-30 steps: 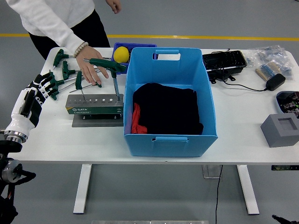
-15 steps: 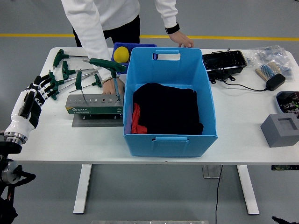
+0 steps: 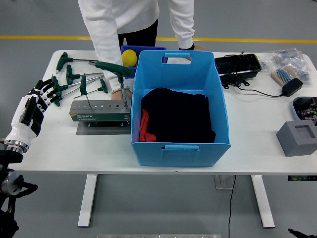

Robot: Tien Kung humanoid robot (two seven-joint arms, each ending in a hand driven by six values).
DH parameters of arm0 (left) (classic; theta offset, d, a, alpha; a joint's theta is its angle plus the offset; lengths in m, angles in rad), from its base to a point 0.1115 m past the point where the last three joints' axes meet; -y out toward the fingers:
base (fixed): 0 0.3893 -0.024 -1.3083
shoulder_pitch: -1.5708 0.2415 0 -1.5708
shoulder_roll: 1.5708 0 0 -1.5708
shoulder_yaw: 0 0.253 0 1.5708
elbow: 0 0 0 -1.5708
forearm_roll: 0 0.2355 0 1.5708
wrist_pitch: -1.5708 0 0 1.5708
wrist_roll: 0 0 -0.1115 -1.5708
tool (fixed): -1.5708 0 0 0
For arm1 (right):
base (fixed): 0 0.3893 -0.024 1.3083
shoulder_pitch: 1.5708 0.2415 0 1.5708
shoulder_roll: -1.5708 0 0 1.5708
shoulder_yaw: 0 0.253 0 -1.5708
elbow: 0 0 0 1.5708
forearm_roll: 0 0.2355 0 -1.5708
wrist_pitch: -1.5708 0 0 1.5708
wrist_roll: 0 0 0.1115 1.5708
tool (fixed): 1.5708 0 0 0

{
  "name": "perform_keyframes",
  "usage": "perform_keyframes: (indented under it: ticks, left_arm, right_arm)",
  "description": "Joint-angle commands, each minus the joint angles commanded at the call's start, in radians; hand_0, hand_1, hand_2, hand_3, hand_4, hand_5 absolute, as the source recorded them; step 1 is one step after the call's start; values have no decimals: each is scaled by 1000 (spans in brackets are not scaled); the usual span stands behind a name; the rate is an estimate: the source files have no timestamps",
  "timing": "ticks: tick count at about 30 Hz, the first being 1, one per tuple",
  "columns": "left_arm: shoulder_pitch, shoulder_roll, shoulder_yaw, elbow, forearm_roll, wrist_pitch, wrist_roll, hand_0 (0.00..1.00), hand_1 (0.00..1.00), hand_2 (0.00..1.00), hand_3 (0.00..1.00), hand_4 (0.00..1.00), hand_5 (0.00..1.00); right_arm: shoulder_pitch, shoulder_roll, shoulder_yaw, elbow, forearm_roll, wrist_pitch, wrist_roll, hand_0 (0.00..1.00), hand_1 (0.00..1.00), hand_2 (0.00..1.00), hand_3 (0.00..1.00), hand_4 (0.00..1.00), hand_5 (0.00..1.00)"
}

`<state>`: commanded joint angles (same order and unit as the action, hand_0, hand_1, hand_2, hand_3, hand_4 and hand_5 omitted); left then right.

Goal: Lift tool from toolbox,place it in box,lift tool from toolbox,place it in box

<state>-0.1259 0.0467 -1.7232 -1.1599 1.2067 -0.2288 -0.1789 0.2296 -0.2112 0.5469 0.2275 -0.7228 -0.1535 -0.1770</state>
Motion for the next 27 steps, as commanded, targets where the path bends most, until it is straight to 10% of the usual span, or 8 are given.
perform_keyframes:
  ticks: [15, 16, 27]
  left_arm:
    - [-40, 28, 17, -15, 50, -10, -27, 827, 875, 897, 833, 845, 801]
    - [-51, 32, 17, -21, 83, -19, -35, 839, 897, 923, 846, 998, 709]
    - [-262, 162, 179, -76, 532, -22, -259, 903, 962, 979, 905, 998, 624]
  right_arm:
    - [3, -1, 1, 0, -3, 2, -1, 620, 600, 666, 542, 783, 662]
    - [3, -1, 0, 0, -2, 2, 0, 621, 600, 666, 542, 783, 662]
    - [3, -2, 4, 0, -8, 3, -3, 620, 600, 666, 542, 783, 663]
